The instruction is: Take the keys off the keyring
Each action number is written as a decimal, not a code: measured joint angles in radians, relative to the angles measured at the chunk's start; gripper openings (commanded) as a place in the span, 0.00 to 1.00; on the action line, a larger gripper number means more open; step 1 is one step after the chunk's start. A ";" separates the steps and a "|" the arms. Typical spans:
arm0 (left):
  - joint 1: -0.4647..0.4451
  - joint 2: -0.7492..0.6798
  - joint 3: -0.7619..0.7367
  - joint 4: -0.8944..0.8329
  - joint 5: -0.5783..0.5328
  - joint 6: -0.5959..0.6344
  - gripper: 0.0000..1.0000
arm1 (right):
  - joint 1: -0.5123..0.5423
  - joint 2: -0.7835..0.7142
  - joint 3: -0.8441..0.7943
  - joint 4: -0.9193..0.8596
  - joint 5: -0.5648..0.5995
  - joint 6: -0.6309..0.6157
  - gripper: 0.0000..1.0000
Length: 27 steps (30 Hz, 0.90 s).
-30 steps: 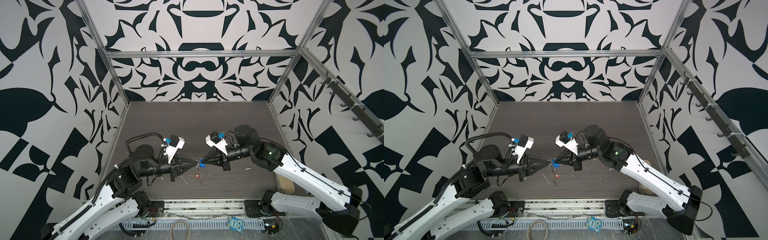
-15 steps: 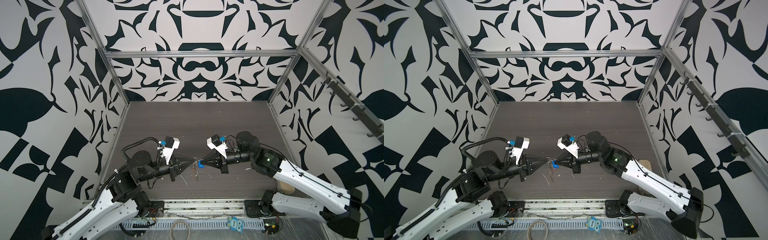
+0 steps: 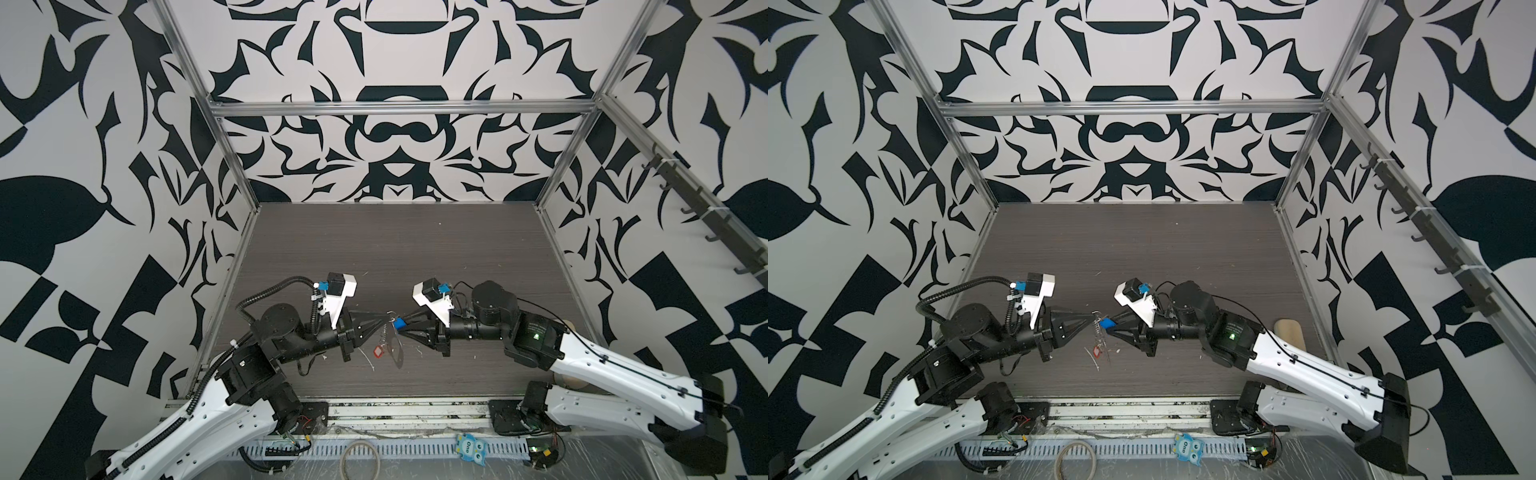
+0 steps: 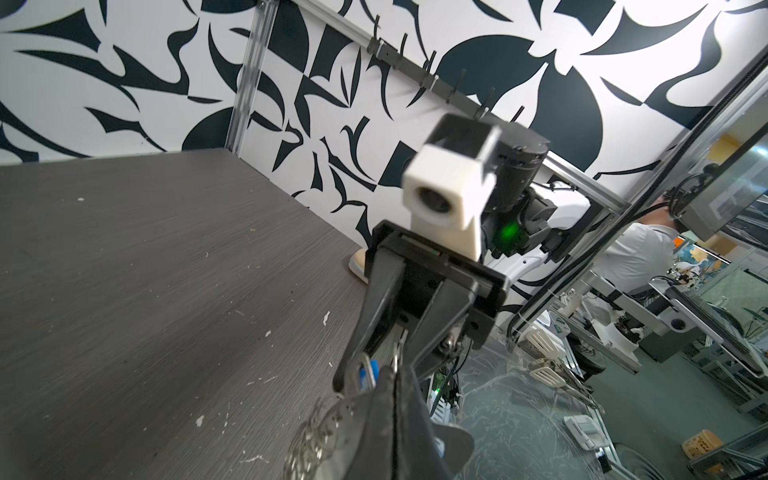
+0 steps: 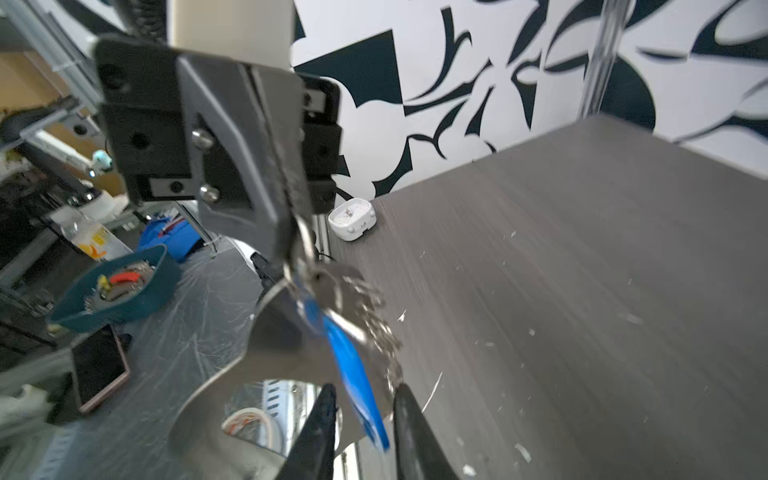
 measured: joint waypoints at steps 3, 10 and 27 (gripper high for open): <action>0.000 -0.006 0.014 0.003 0.013 0.009 0.00 | 0.000 -0.045 0.002 -0.047 -0.010 0.005 0.42; 0.000 -0.023 0.014 0.018 0.061 0.018 0.00 | 0.000 -0.108 0.078 -0.034 -0.056 0.035 0.49; 0.000 -0.046 0.007 0.073 0.115 0.016 0.00 | 0.011 0.040 0.112 0.246 -0.167 0.192 0.49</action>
